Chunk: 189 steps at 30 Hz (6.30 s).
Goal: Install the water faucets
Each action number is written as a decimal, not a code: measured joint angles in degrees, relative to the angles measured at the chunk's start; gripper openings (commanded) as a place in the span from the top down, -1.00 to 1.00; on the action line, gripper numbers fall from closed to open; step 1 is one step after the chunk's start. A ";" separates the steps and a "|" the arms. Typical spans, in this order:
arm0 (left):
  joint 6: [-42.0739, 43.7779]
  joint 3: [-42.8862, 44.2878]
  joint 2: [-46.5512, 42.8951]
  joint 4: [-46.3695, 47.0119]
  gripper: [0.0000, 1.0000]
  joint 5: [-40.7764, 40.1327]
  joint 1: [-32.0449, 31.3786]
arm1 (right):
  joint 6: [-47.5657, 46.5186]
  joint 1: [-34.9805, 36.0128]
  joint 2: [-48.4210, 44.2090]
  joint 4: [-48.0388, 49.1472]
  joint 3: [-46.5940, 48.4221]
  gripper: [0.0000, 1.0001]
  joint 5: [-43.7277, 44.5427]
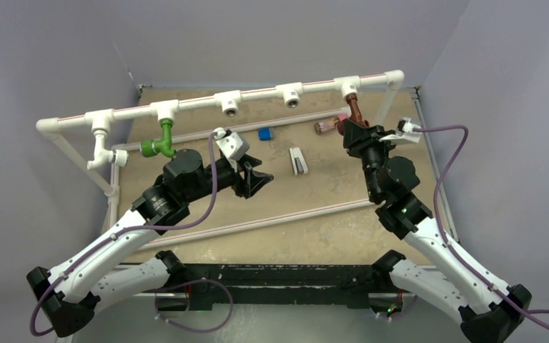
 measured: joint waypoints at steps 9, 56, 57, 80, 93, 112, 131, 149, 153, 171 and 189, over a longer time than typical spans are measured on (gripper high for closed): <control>-0.02 0.00 -0.17 0.00 -0.03 0.26 0.00 | 26.88 0.02 -3.41 2.16 -4.00 1.00 -0.63; -0.04 0.00 0.11 0.00 -0.03 0.42 0.00 | 30.25 0.81 -5.49 -14.95 7.50 -0.88 -11.19; -0.04 0.00 0.11 0.00 -0.03 0.42 0.00 | 28.81 0.81 -5.68 -16.20 8.28 -0.90 -11.96; -0.04 0.00 0.61 -0.83 -0.03 0.42 0.00 | -13.57 0.81 -1.77 -43.98 35.28 -0.97 -16.98; -0.04 0.00 0.46 -0.85 -0.03 0.42 0.00 | -50.99 0.81 -0.09 -45.16 29.24 -0.97 -14.80; -0.02 0.00 0.46 -0.85 -0.03 0.42 0.00 | -84.00 1.18 -1.60 -13.51 7.06 -0.59 -7.80; 0.00 0.00 0.46 -0.85 -0.03 0.39 0.00 | -83.41 4.13 -0.57 -1.53 0.76 1.00 -7.32; 0.02 0.00 0.46 -0.85 -0.03 0.37 0.00 | -35.08 2.19 1.51 13.07 -3.17 1.00 -0.83; 0.02 0.00 0.35 -0.87 -0.03 0.35 0.00 | -18.84 -2.51 1.97 13.42 -2.99 1.00 -2.60; 0.02 0.00 -0.24 -0.90 -0.03 0.35 0.00 | 44.70 -17.66 6.82 10.47 -1.49 1.00 -14.58; 0.02 0.00 -0.22 -0.90 -0.03 0.35 0.00 | 58.64 -23.26 6.49 11.50 -1.51 -0.54 -25.88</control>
